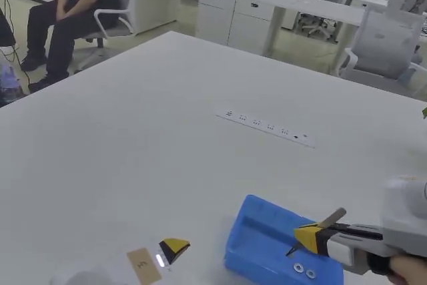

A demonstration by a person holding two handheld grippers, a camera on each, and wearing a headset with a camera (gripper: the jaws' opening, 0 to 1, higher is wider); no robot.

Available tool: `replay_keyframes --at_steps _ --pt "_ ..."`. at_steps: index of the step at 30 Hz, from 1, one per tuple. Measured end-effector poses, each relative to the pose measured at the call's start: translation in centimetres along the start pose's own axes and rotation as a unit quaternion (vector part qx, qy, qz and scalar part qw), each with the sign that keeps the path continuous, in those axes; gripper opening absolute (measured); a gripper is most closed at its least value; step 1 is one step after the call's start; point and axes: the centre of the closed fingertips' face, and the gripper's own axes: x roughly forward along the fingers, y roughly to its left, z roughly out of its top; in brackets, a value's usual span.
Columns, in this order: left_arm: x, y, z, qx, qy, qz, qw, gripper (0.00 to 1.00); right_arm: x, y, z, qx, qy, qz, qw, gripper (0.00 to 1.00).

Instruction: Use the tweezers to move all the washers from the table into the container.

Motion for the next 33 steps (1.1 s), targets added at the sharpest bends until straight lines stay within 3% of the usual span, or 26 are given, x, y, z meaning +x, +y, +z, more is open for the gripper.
replay_keyframes --at_steps 20,33 --pt "0.1 -0.1 -0.1 -0.001 0.001 0.001 1.0 0.81 2.0 -2.2 -1.9 0.002 0.041 -0.016 0.999 0.03" --pt "0.1 -0.2 -0.2 -0.001 0.005 -0.002 1.0 0.81 2.8 -2.3 -2.7 0.002 0.055 -0.018 0.9983 0.03"
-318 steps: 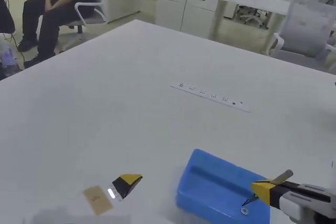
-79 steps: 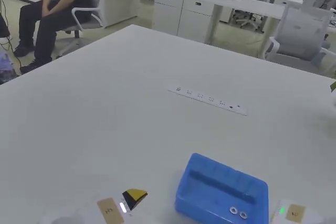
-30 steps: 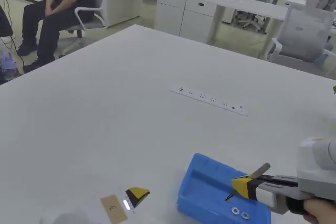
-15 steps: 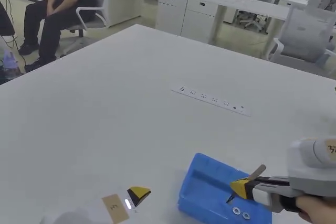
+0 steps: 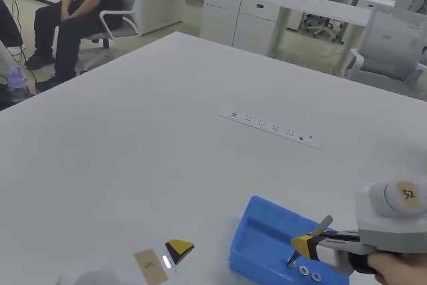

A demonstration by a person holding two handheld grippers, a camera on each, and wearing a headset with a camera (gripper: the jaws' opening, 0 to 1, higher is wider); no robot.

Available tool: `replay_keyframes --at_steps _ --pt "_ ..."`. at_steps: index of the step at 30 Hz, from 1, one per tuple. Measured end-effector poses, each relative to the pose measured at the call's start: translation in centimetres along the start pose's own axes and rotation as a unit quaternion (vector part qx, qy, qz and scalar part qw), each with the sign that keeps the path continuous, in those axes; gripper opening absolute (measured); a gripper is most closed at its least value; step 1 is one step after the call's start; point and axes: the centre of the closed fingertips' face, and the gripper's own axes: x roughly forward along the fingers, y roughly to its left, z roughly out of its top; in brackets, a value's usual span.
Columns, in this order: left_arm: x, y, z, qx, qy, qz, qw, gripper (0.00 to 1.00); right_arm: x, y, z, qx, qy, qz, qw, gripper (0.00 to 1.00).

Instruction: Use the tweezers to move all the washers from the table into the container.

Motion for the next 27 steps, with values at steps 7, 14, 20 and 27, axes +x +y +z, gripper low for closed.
replay_keyframes --at_steps 7,14,20,27 --pt "0.0 0.0 -0.1 0.0 0.002 -0.001 1.0 0.82 -0.2 0.0 0.0 -0.02 -0.002 -0.003 0.9998 0.04" --pt "0.0 0.1 -0.1 0.002 0.003 0.0 1.0 0.81 -1.6 0.8 0.6 -0.007 -0.028 0.001 0.9996 0.04" --pt "0.0 0.0 -0.1 0.002 0.003 -0.001 1.0 0.81 -3.3 1.6 1.6 0.009 -0.059 0.009 0.9982 0.04" --pt "0.0 0.0 -0.2 0.003 0.004 -0.003 1.0 0.81 -4.7 3.3 2.2 0.014 -0.083 0.028 0.996 0.04"
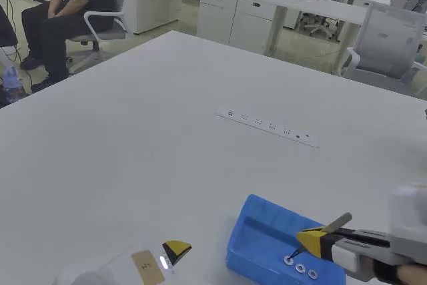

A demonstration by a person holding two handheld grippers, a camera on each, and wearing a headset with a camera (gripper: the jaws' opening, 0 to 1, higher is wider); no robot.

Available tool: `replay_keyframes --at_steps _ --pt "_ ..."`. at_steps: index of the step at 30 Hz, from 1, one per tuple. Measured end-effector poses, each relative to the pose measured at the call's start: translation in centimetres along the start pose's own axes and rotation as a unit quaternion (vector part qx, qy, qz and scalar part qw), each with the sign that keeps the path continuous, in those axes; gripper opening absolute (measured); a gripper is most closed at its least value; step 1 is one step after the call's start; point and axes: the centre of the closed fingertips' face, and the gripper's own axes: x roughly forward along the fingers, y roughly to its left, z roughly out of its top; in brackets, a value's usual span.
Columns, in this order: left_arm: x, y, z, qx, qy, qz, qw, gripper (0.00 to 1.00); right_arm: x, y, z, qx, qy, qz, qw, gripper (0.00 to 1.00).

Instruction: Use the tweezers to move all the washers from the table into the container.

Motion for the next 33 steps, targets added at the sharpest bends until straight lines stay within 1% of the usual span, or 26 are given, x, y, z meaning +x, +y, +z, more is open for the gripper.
replay_keyframes --at_steps 2,5,7,8,11,12,15,16,20,22,23,25,28,33 --pt "0.0 0.0 0.0 -0.001 -0.001 0.001 1.0 0.81 -0.3 0.6 0.3 -0.003 -0.007 0.005 1.0 0.04" --pt "0.0 0.1 0.0 0.0 -0.001 0.001 1.0 0.81 -1.0 1.9 0.5 -0.005 -0.019 0.012 0.9997 0.04" --pt "0.0 0.1 0.0 0.001 -0.001 0.001 1.0 0.81 -1.2 2.5 0.5 0.0 -0.028 0.014 0.9995 0.04" --pt "0.0 0.1 0.0 0.001 0.0 0.001 1.0 0.81 -1.2 2.9 0.5 -0.001 -0.033 0.019 0.9993 0.04" --pt "0.1 0.0 -0.2 0.002 0.005 0.001 1.0 0.81 -1.2 3.7 0.0 -0.002 -0.035 0.026 0.999 0.04" --pt "0.1 0.0 -0.2 0.002 0.006 0.0 1.0 0.81 -1.2 4.0 -0.4 -0.005 -0.031 0.032 0.999 0.04" --pt "0.1 -0.1 -0.2 0.004 0.006 -0.002 1.0 0.81 -0.9 4.5 -1.5 -0.01 -0.017 0.035 0.9992 0.04" --pt "0.1 -0.1 -0.2 0.004 0.006 -0.003 1.0 0.81 -0.8 4.5 -2.0 -0.012 -0.009 0.036 0.9992 0.04" --pt "0.1 -0.2 -0.2 0.006 0.008 -0.004 0.9999 0.81 -0.2 4.7 -3.2 -0.02 0.006 0.035 0.9992 0.04" --pt "0.1 -0.2 -0.1 0.004 0.005 -0.004 1.0 0.82 0.1 4.7 -4.0 -0.047 0.025 0.033 0.9981 0.04" --pt "0.1 -0.2 -0.1 0.003 0.005 -0.004 1.0 0.82 0.3 4.8 -4.5 -0.073 0.037 0.031 0.9962 0.04" --pt "0.1 0.0 -0.3 0.004 0.009 0.0 0.9999 0.81 0.7 4.8 -5.3 -0.094 0.052 0.028 0.9938 0.04" --pt "0.1 -0.1 -0.2 0.004 0.007 -0.001 1.0 0.81 1.2 4.7 -5.9 -0.11 0.062 0.024 0.9918 0.04" --pt "0.1 0.0 -0.2 0.004 0.008 -0.001 1.0 0.81 1.7 4.3 -6.2 -0.124 0.068 0.015 0.9898 0.04"
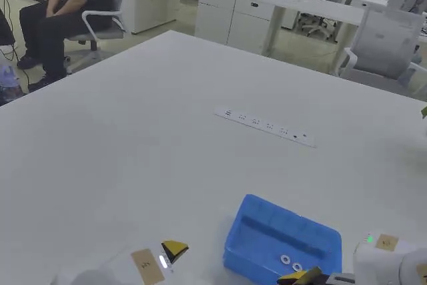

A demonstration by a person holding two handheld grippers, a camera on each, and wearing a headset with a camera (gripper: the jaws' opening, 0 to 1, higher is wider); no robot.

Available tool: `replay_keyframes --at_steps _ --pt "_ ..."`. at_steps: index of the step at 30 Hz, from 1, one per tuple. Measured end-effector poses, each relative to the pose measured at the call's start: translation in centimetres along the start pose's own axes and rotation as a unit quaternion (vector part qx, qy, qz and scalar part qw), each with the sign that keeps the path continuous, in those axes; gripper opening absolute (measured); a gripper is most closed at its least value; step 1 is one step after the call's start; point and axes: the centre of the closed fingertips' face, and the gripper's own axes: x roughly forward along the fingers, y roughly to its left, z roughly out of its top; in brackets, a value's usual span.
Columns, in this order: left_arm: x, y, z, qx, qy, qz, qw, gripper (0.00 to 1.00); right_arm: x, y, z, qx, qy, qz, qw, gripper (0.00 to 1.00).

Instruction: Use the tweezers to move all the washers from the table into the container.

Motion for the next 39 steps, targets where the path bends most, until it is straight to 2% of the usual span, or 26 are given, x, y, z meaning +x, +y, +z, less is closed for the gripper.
replay_keyframes --at_steps 4,6,9,14,21,26,29,35,39 --pt "0.0 0.0 0.0 0.0 0.0 0.001 1.0 0.81 0.3 0.1 -0.2 -0.018 0.009 -0.002 0.9998 0.04" --pt "-0.2 0.2 0.3 0.003 -0.008 0.006 0.9999 0.81 0.4 0.2 -0.4 -0.023 0.014 0.001 0.9996 0.04" --pt "-0.1 0.1 0.1 0.0 -0.003 0.003 1.0 0.81 0.5 -0.1 -0.5 -0.034 0.018 -0.004 0.9993 0.04" --pt "-0.1 0.0 0.0 0.002 -0.001 0.001 1.0 0.81 1.0 -0.1 -0.6 -0.037 0.024 0.003 0.999 0.04" --pt "-0.1 0.1 0.0 0.0 -0.002 0.002 1.0 0.81 1.1 0.3 -0.6 -0.025 0.027 0.013 0.9992 0.04" --pt "-0.1 0.1 0.0 0.001 -0.001 0.002 1.0 0.81 0.9 1.6 -0.8 -0.01 0.032 0.041 0.9986 0.03" --pt "-0.1 0.1 0.0 0.001 -0.001 0.002 1.0 0.81 0.6 2.0 -1.0 -0.013 0.033 0.044 0.9984 0.03" --pt "0.0 0.0 0.0 0.003 0.0 -0.001 1.0 0.81 0.6 1.7 -1.1 -0.004 0.031 0.041 0.9987 0.04" --pt "0.0 -0.1 0.0 0.003 0.0 -0.001 1.0 0.81 0.8 2.1 -1.0 -0.005 0.028 0.045 0.9986 0.04"
